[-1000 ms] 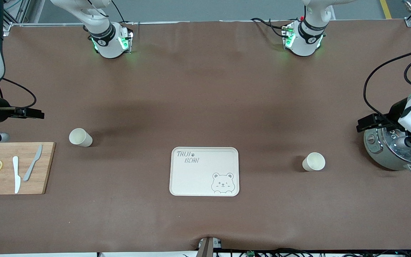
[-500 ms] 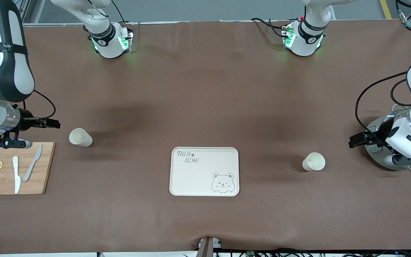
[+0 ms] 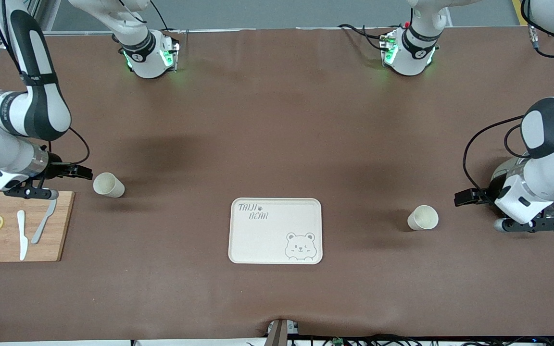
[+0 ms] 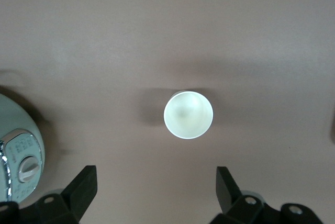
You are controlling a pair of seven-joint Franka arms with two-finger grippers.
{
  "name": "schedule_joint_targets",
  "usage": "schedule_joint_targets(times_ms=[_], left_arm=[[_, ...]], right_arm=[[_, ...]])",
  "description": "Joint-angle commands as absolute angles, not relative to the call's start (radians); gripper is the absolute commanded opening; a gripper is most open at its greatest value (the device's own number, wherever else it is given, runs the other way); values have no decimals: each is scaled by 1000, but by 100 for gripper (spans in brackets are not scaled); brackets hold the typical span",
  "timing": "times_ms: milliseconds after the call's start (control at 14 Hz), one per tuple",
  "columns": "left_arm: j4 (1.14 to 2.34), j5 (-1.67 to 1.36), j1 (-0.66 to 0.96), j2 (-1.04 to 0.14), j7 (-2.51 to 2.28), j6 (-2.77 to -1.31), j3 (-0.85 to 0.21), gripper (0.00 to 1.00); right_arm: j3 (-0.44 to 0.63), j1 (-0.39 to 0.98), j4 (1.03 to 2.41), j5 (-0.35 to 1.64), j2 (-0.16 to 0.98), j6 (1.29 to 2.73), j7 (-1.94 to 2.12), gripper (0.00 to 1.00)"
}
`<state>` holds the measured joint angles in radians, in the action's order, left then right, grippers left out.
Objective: Place white IKEA cup upright on tray with both arms
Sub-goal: 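Move the right gripper to one cup while the left gripper reaches the other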
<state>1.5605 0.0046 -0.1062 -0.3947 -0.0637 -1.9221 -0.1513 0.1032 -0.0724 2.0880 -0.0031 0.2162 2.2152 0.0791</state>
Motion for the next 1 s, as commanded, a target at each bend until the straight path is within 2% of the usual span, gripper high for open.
schedule_joint_targets(times_ms=[0, 71, 214, 500, 571, 643, 929], left_arm=[[1583, 26, -103, -419, -77, -1988, -156, 100], [1589, 26, -97, -428, -77, -2009, -156, 100], [1592, 26, -100, -455, -77, -2034, -156, 91], [1646, 31, -100, -476, -89, -2112, -155, 86], [1666, 31, -101, -483, -92, -2144, -155, 85], [1689, 31, -104, -489, -94, -2178, -155, 82], [1729, 29, -104, -515, -112, -2258, -155, 74]], right_arm=[[89, -95, 2170, -3, 192, 2325, 67, 100], [87, -95, 2178, -3, 201, 2342, 66, 100], [87, -97, 2183, -2, 227, 2380, 66, 100], [87, -95, 2192, -2, 268, 2450, 66, 100], [87, -94, 2194, -2, 278, 2465, 66, 88], [86, -92, 2194, 2, 290, 2473, 66, 71], [84, -87, 2204, 31, 313, 2508, 66, 15]])
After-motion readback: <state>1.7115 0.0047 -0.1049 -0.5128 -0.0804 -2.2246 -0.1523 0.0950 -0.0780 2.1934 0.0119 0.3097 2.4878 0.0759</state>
